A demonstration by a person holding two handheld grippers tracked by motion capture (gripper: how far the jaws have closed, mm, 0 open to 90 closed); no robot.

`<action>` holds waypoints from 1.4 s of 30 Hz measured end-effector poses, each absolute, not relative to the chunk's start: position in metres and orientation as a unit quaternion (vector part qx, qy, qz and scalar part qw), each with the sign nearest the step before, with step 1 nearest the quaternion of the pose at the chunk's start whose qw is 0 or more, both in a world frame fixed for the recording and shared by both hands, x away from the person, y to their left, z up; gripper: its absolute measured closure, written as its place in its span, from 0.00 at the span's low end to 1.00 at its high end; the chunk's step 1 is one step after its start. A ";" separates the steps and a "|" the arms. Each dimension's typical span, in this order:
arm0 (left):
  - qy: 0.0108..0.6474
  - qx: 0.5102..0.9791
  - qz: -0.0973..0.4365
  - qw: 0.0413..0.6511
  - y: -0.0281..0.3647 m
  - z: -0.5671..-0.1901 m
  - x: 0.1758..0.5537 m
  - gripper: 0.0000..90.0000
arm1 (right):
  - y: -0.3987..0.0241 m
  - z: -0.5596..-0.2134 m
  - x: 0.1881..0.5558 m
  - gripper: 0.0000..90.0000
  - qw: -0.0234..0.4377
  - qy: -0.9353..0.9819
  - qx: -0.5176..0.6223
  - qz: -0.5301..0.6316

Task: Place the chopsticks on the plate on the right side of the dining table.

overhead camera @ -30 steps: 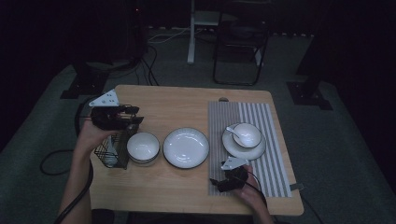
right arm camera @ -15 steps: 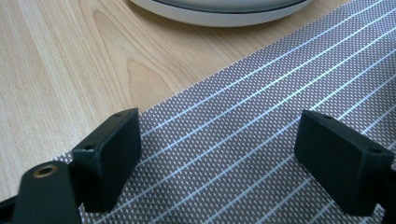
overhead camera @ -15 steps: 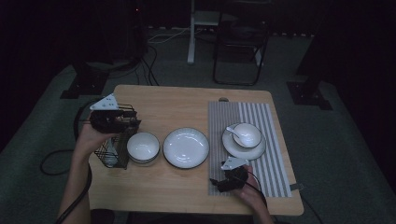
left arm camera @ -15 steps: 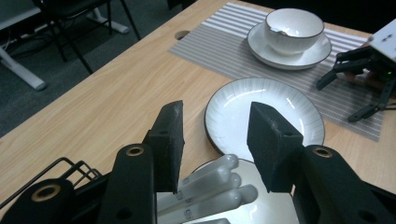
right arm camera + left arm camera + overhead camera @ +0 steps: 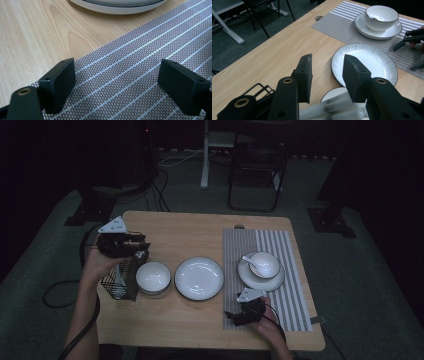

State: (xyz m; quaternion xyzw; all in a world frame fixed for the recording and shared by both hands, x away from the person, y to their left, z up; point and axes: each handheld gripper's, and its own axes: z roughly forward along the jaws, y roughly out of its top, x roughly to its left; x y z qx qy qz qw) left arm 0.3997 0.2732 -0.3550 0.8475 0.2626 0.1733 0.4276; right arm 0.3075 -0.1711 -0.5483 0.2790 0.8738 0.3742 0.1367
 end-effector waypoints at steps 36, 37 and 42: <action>0.244 0.850 0.161 0.438 0.277 -0.353 0.396 0.65 | -0.171 -0.548 0.308 0.16 0.136 0.874 0.279 0.374; 0.245 0.849 0.162 0.439 0.276 -0.353 0.397 0.66 | -0.171 -0.548 0.308 0.16 0.136 0.874 0.279 0.374; 0.251 0.851 0.166 0.430 0.274 -0.353 0.403 0.66 | -0.171 -0.548 0.308 0.16 0.137 0.874 0.279 0.374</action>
